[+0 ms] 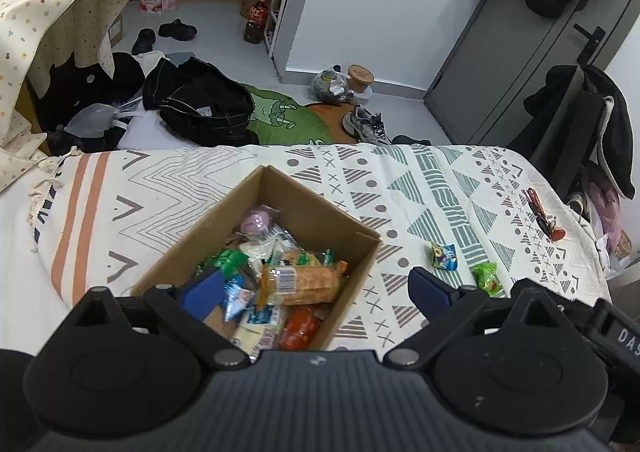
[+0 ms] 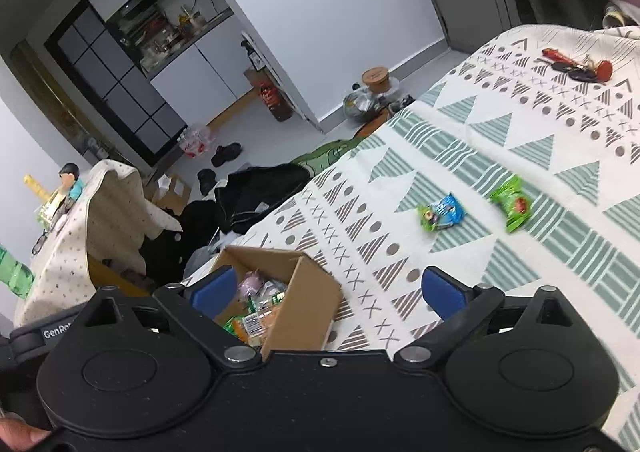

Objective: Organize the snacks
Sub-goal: 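Withdraw both tools from the box toward the last two snacks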

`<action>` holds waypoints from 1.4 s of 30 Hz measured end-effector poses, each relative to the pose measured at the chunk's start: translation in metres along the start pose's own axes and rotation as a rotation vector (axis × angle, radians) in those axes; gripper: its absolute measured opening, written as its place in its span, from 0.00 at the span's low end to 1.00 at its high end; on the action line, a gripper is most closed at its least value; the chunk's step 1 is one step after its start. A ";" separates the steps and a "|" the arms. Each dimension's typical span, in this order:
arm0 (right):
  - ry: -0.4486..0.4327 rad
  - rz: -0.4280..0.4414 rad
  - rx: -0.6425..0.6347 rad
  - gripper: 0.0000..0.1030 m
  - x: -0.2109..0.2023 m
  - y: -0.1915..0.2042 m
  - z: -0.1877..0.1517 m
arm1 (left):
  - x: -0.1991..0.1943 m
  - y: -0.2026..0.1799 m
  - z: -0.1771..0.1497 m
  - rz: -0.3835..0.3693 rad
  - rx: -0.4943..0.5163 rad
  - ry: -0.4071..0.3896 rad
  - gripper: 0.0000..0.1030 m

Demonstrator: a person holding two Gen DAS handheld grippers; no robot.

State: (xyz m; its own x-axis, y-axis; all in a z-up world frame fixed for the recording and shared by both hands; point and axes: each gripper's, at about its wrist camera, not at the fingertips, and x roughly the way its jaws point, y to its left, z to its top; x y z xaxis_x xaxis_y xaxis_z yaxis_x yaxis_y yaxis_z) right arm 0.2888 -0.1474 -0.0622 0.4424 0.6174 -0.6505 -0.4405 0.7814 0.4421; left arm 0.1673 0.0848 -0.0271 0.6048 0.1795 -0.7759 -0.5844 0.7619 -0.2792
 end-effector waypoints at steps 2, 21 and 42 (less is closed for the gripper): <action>-0.002 0.004 -0.004 1.00 -0.005 -0.005 0.002 | -0.001 -0.007 -0.003 -0.001 0.004 -0.002 0.95; 0.026 -0.053 0.002 1.00 -0.013 -0.044 0.012 | 0.015 -0.060 -0.013 -0.052 0.045 0.016 0.95; -0.014 -0.173 0.191 0.82 0.021 -0.123 0.030 | 0.118 -0.109 -0.002 -0.193 0.051 0.096 0.86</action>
State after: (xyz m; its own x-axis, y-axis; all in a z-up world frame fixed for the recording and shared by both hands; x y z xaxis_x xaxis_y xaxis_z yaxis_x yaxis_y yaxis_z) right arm 0.3759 -0.2273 -0.1117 0.5094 0.4732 -0.7188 -0.2024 0.8777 0.4344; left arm 0.3012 0.0223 -0.0895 0.6474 -0.0311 -0.7615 -0.4327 0.8075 -0.4008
